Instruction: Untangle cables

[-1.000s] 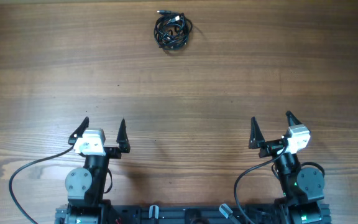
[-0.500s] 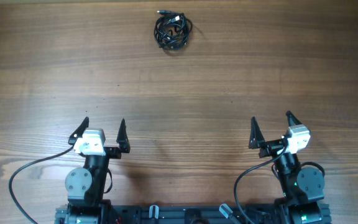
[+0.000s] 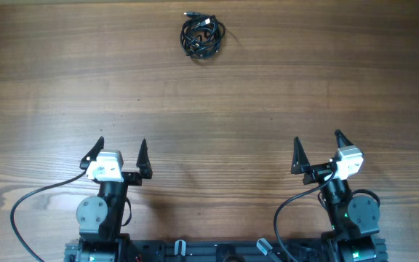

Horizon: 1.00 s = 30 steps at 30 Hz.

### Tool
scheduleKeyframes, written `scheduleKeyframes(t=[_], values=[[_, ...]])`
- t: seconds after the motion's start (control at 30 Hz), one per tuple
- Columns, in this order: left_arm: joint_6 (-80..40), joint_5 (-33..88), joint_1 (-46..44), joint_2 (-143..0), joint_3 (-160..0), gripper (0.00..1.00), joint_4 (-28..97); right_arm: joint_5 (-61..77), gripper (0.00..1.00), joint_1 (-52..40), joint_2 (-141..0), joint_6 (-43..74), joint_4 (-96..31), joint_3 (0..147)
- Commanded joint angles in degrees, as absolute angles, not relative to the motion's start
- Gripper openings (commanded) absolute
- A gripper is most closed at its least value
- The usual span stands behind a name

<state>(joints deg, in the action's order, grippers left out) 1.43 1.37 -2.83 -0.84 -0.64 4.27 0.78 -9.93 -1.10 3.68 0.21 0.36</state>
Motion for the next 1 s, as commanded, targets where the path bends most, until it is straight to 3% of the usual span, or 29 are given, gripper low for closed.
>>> scheduleKeyframes(t=[0.0,0.7,0.87,0.97], values=[[2.17,1.43,-2.44,-0.38,-0.34,1.0,4.38,-0.38,1.0,-9.74,-0.16,4.54,0.36,0.3],[2.17,1.43,-2.44,-0.38,-0.34,1.0,4.38,-0.38,1.0,-9.74,-0.14,4.51,0.36,0.3],[2.07,2.37,-2.46,-0.38,-0.34,1.0,-2.52,-0.38,1.0,-9.74,-0.14,4.51,0.36,0.3],[-2.42,12.23,-2.44,-0.38,-1.58,1.0,-12.78,-0.38,1.0,-9.74,-0.14,4.51,0.36,0.3]])
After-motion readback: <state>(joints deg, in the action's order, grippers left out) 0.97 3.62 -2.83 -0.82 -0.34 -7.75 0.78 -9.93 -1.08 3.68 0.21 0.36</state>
